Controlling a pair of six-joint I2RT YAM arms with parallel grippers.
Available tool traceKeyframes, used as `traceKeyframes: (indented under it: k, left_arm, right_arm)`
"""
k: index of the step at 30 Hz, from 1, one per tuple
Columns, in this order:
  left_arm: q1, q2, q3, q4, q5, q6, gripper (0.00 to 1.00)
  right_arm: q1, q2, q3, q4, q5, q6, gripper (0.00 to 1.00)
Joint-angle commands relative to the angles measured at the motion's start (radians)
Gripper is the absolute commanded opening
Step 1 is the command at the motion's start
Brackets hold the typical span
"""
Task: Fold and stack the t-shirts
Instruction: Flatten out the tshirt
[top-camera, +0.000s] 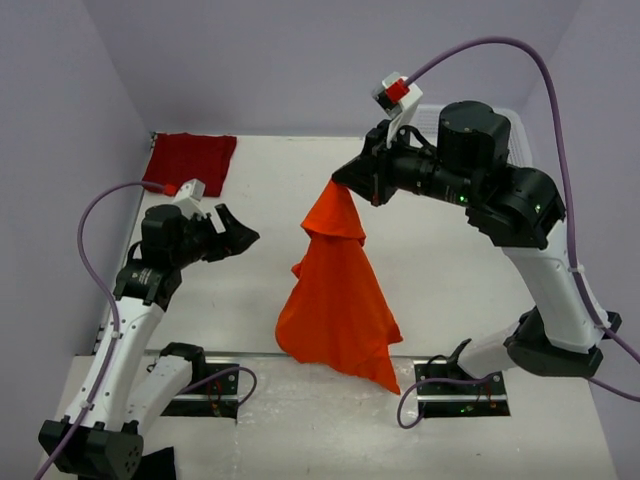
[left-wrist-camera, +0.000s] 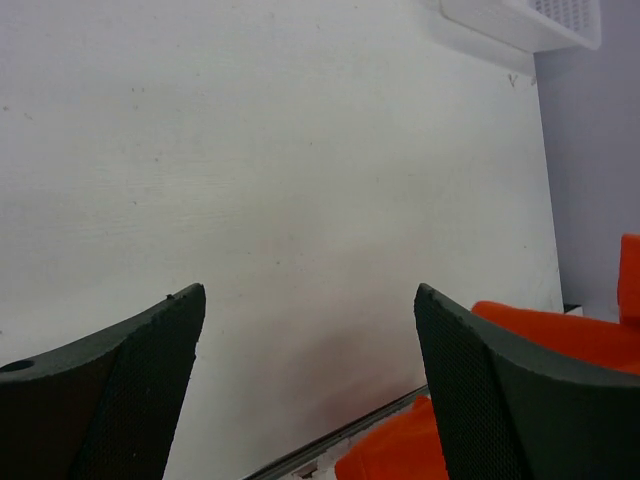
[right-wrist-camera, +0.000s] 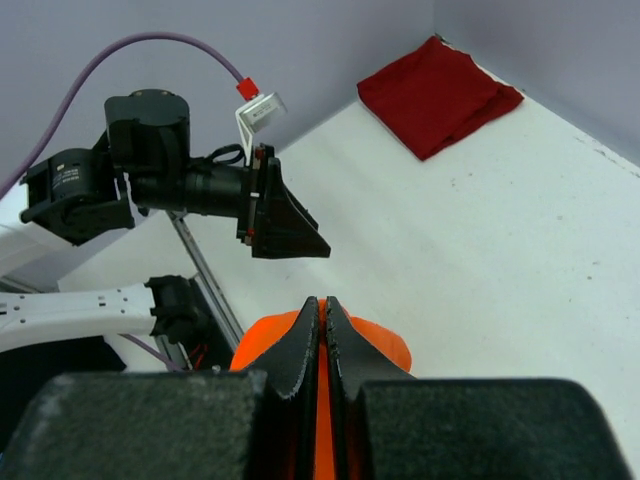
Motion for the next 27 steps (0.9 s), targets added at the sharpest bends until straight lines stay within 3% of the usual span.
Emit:
traceKeyframes:
  k: [1,8,14,19,23,27]
  left_arm:
    - [-0.012,0.022,0.019,0.036,0.061,-0.001,0.86]
    - [-0.064,0.097,-0.013,0.053,0.051,-0.013,0.86]
    - [-0.18,0.203,-0.077,0.196,0.049,-0.073,0.87]
    - [-0.279,0.32,-0.1,0.245,-0.038,-0.104,0.88]
    - [-0.28,0.317,-0.162,0.32,-0.106,-0.147,0.91]
    - [-0.28,0.381,-0.191,0.421,-0.061,-0.145,0.91]
  right_arm:
    - [0.002,-0.043,-0.014,0.029,0.051,-0.026,0.0]
    - [0.0,-0.023,-0.126,0.047,0.201,-0.04,0.0]
    - [0.0,0.003,-0.091,0.063,0.136,-0.028,0.0]
    - [0.002,0.02,-0.006,0.03,0.126,-0.028,0.0]
    - [0.002,0.002,0.034,0.006,0.12,-0.029,0.0]
    - [0.002,-0.015,0.034,-0.006,0.103,-0.031,0.0]
